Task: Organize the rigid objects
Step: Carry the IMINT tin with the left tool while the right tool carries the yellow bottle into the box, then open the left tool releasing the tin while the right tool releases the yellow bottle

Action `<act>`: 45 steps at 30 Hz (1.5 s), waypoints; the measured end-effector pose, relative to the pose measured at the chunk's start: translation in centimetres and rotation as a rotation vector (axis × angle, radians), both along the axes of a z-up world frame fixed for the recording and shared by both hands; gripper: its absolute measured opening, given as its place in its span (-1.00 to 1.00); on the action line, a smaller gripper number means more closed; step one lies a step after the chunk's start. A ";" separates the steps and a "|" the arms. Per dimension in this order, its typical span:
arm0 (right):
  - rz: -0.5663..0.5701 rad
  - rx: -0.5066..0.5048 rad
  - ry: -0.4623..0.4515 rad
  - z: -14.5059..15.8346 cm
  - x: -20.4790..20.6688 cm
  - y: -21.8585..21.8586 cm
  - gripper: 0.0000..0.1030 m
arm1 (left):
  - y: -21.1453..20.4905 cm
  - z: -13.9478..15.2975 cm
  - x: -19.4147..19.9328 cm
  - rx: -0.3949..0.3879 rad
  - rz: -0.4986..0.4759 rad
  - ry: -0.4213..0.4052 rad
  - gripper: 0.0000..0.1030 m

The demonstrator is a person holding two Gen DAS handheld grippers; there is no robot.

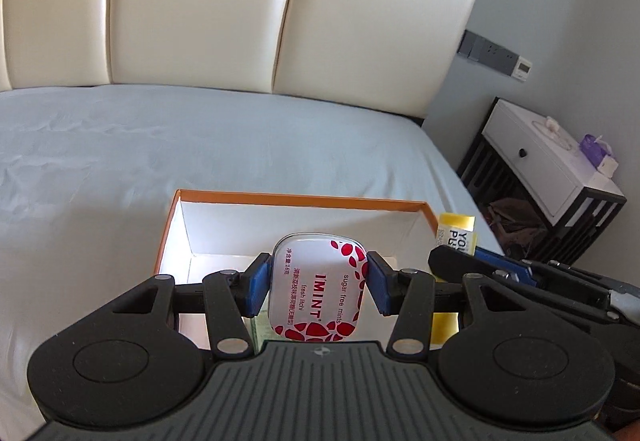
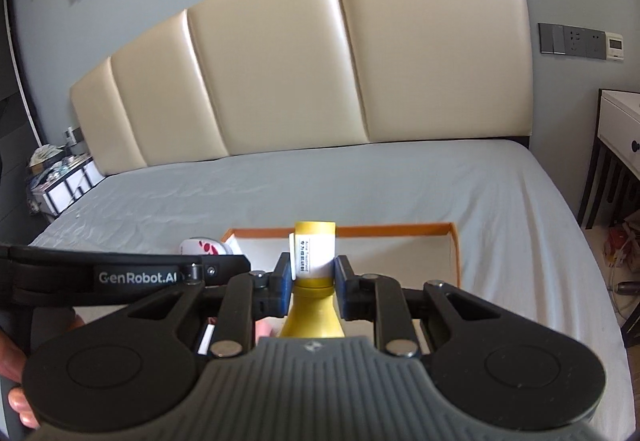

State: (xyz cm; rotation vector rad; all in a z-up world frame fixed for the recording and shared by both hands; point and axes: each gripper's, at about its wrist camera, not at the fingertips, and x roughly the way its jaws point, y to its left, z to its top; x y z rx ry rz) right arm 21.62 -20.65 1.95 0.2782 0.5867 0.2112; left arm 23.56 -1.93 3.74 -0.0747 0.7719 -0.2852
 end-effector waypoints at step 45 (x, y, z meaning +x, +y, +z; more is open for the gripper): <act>0.014 -0.113 0.407 -9.7 5.9 2.8 -0.55 | 0.6 -10.3 4.3 0.149 -0.091 0.294 0.28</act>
